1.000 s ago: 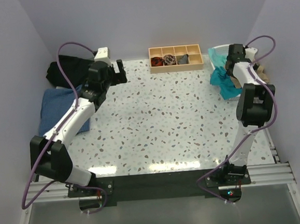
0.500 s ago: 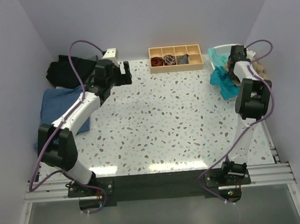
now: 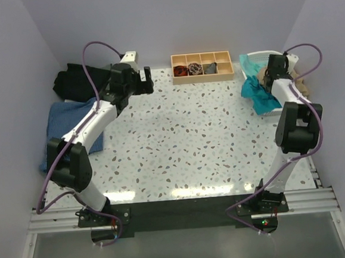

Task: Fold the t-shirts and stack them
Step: Grab the tshirt from the pile

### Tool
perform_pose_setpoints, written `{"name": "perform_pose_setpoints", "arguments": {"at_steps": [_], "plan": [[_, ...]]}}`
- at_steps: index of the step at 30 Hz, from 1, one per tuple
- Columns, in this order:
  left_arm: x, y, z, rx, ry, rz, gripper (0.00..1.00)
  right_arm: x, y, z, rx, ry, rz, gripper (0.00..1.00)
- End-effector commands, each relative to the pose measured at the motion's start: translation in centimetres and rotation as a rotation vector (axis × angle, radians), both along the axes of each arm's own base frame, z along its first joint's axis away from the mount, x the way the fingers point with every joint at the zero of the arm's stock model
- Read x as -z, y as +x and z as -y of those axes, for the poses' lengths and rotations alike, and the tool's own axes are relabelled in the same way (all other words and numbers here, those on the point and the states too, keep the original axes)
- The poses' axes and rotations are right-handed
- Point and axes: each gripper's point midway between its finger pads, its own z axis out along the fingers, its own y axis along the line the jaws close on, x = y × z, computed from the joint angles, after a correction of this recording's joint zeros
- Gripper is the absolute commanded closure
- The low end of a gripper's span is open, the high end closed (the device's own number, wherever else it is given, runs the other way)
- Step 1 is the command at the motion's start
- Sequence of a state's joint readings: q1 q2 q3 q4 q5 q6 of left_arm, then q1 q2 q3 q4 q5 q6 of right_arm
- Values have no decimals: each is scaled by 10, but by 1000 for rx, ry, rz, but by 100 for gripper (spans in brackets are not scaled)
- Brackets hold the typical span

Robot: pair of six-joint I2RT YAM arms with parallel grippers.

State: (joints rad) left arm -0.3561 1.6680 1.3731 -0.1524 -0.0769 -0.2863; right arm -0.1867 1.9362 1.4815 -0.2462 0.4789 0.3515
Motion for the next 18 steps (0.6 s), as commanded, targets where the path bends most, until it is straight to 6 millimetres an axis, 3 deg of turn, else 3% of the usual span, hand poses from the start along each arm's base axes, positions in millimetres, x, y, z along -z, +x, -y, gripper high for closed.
{"name": "perform_pose_setpoints", "arguments": {"at_steps": [1,2,3,7,8,10,12,13,14,16,18], "plan": [[-18,6,12,54,-23,29,0,-71,7,-1,8,-74,204,85],[-18,6,12,55,-27,28,0,-70,6,-2,5,-75,196,96],[-17,5,13,58,-28,25,0,-70,6,-1,8,-74,196,100],[-15,5,12,55,-29,18,0,-76,8,-11,-41,-43,246,99],[-15,5,13,55,-31,17,0,-76,11,-14,-50,-36,257,90],[-14,4,14,61,-32,13,0,-77,13,-14,-49,-30,247,100],[-13,3,13,59,-27,10,0,-80,15,-22,-94,-10,268,100],[-13,3,12,54,-25,11,0,-87,16,-29,-118,-5,297,100],[-12,4,11,52,-20,11,0,-111,15,-37,-147,-8,368,100],[-13,3,10,48,-19,15,0,-136,22,-66,-271,10,438,100],[-12,3,8,40,-20,19,0,-177,23,-95,-401,-12,489,100]]}}
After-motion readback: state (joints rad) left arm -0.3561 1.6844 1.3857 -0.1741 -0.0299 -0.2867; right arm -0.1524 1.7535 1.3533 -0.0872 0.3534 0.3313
